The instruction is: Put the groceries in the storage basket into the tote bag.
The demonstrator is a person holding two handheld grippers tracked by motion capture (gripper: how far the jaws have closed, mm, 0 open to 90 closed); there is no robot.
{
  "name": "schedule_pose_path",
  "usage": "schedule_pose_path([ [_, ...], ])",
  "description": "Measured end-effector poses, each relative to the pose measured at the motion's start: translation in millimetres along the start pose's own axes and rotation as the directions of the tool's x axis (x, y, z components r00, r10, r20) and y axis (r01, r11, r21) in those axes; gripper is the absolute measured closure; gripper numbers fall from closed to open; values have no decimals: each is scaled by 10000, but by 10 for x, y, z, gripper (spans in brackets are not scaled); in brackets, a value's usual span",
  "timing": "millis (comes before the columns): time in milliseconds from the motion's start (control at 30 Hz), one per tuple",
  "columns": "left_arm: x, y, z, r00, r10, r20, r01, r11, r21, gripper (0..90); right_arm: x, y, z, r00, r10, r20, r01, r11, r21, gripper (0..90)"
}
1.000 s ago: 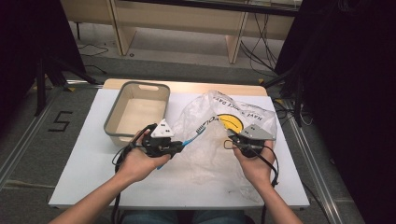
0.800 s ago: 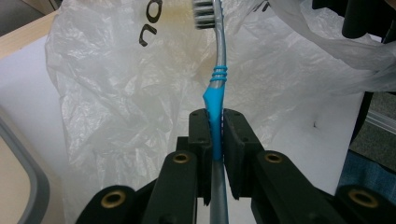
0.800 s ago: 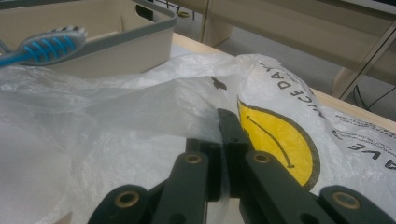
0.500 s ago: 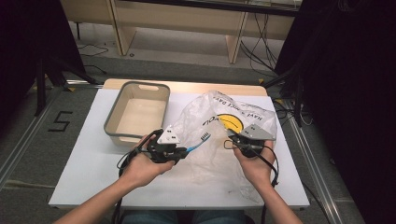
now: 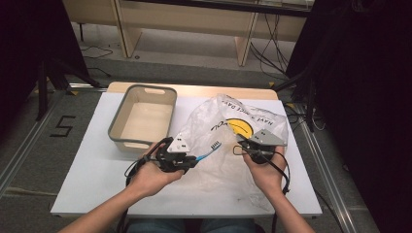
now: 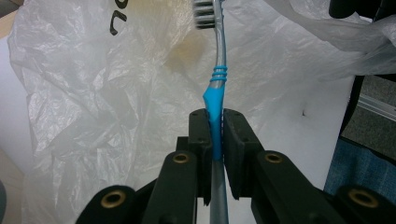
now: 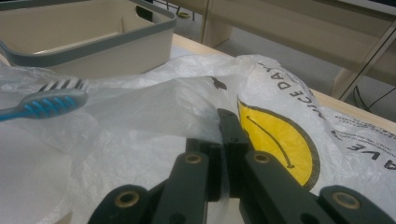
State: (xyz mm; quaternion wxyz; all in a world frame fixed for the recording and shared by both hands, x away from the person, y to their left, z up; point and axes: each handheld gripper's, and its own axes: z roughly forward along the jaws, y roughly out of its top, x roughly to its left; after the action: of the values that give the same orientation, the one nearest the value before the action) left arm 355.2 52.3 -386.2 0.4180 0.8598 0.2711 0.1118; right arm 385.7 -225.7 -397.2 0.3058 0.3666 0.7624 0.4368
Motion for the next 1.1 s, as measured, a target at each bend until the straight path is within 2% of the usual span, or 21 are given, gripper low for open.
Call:
schedule_pose_path([
  [600,-52,-20,99,9999,85,112,-87,9997,229,817,0,0,-2,10000,2,-2,-2,10000,10,900],
  [1100,-152,-33,253,9988,410,260,-426,9969,655,817,0,1,-4,10000,2,-5,-2,10000,3,900],
])
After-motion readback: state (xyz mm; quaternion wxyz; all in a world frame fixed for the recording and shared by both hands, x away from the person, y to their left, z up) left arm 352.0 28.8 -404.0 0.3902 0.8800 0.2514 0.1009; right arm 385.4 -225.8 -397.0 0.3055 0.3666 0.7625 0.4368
